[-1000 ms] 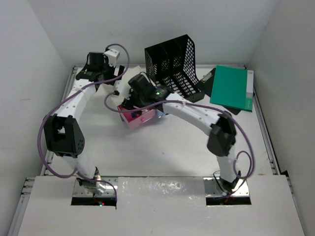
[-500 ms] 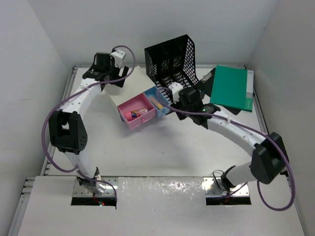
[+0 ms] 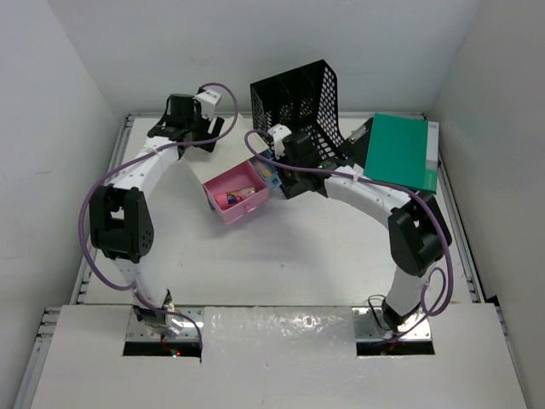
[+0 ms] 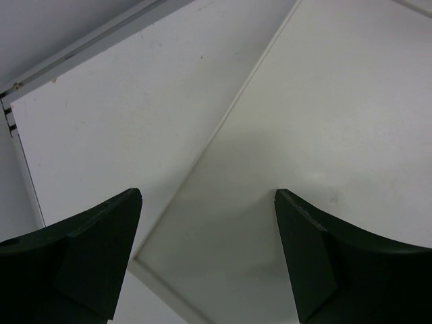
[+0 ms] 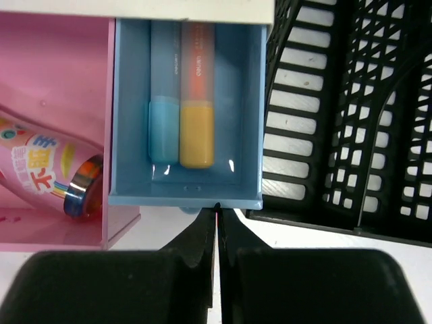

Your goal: Organize the desk

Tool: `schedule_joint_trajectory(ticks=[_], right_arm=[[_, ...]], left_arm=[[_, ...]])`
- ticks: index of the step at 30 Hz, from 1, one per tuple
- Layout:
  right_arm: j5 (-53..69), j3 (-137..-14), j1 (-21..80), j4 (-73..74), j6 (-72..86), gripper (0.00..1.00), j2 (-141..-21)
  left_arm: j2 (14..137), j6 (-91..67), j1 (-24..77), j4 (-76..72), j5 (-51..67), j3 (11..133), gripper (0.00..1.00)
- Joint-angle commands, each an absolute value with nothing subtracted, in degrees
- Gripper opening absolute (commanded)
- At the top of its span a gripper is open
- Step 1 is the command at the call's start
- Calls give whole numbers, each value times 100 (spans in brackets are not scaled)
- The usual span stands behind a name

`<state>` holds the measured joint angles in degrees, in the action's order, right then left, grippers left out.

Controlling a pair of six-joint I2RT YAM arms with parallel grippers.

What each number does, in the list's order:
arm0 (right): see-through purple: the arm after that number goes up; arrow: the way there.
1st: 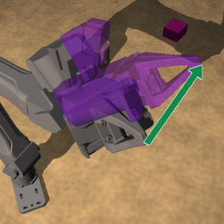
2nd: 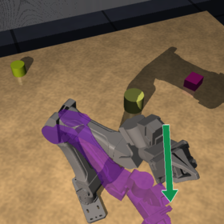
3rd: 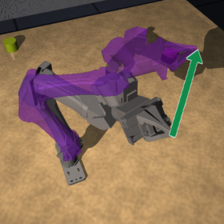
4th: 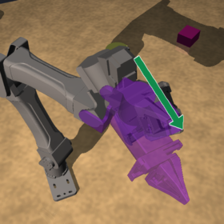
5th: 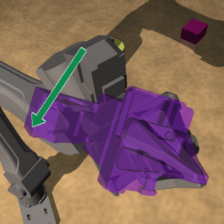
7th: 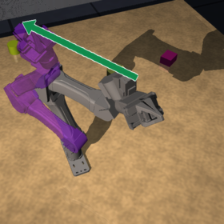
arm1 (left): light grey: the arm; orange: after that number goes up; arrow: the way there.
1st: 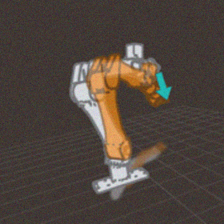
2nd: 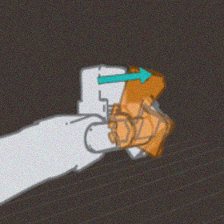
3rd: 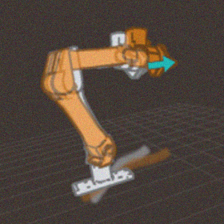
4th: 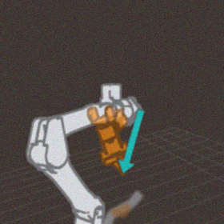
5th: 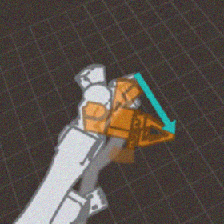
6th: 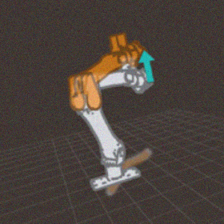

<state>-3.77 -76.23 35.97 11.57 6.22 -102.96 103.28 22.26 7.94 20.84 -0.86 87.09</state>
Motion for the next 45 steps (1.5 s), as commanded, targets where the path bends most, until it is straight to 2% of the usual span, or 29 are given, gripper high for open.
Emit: schedule_joint_trajectory(ticks=[1, 10, 17, 22, 28, 30, 33, 37, 45], right_arm=[[-492, -7901, 3577, 511, 738, 0, -10230], [-185, -8744, 3577, -261, 773, 0, -11371], [-237, -9176, 3577, -984, 712, 0, -11690], [-666, -7836, 3647, -1344, 327, 0, -10769], [-1388, -6305, 4051, -976, -121, 0, -9159], [-1232, -5952, 4323, -783, -36, 0, -9001], [-345, -5845, 4552, -659, 507, 0, -9149], [219, -6292, 4641, -616, 835, 0, -9807], [237, -8269, 4632, -97, 554, 0, -11073]], left_arm=[[10547, 2461, 817, 2074, -26, 8535, 78], [10635, 2593, 817, 1978, 176, 8455, 75], [10600, 2584, 817, 1951, 211, 8438, 75], [10573, 2496, 817, 1960, 158, 8464, 75], [10573, 2461, 817, 1978, 62, 8473, 75], [10556, 2452, 817, 1978, 79, 8455, 75], [10521, 2470, 817, 1960, 70, 8429, 75], [10555, 2470, 817, 1995, 70, 8446, 75], [10573, 2522, 817, 2004, 140, 8446, 75]])
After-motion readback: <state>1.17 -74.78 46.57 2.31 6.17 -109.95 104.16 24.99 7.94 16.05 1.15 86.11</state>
